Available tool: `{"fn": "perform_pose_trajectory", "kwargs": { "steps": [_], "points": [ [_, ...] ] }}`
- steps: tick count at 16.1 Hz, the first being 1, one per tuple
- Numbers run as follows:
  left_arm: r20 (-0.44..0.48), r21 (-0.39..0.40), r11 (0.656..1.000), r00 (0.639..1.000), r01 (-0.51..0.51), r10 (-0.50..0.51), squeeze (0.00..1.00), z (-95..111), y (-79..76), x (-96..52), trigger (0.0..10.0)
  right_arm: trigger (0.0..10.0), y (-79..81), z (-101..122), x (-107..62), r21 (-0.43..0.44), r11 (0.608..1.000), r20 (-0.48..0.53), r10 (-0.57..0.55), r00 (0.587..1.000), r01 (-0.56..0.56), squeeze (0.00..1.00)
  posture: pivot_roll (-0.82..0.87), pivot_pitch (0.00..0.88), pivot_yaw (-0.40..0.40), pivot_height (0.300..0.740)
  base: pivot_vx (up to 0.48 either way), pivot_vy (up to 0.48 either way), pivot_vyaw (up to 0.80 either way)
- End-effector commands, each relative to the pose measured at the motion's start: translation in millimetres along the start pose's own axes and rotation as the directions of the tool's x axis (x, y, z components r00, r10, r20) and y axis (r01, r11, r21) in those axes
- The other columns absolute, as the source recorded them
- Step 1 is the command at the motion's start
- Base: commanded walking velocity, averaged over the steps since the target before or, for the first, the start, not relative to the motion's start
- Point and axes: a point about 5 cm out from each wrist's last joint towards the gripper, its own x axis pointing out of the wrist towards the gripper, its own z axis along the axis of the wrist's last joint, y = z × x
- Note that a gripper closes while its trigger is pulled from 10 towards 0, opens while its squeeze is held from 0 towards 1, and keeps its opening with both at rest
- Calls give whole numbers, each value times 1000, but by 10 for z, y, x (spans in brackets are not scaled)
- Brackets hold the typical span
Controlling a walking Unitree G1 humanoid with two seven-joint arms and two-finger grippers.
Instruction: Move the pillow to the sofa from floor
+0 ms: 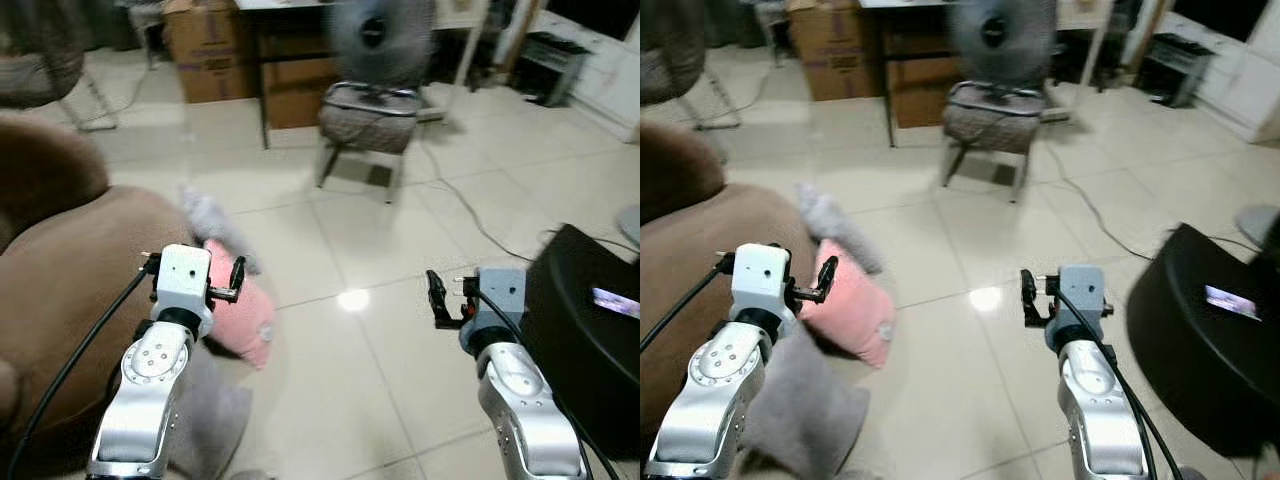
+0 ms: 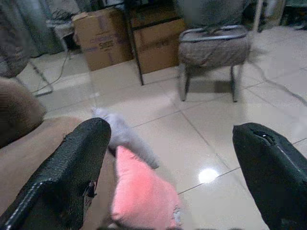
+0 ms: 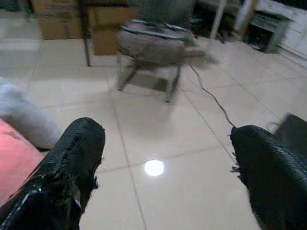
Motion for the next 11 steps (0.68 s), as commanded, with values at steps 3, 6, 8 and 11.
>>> {"fn": "perform_pose_trajectory", "kwargs": {
  "steps": [3,6,8,11],
  "points": [
    [41,6,1000,999,-8,7,0,67,16,9,10000,10000,-5,79,22,-28,1000,57,10,998,-8,0,-7,0,0,740,0,334,0],
    [49,9,1000,999,-6,6,0,77,3,19,10000,10000,-23,79,21,-32,999,59,5,998,-3,0,-8,0,0,740,0,339,0],
    [53,9,1000,999,-5,5,0,84,-2,27,10000,10000,-19,75,22,-25,1000,61,5,998,-4,0,-8,0,-1,740,0,337,0],
    [54,12,1000,999,-4,4,0,83,-8,28,10000,10000,-20,79,24,-22,1000,62,7,998,-5,0,-7,0,-3,740,0,338,0]
  ]
}}
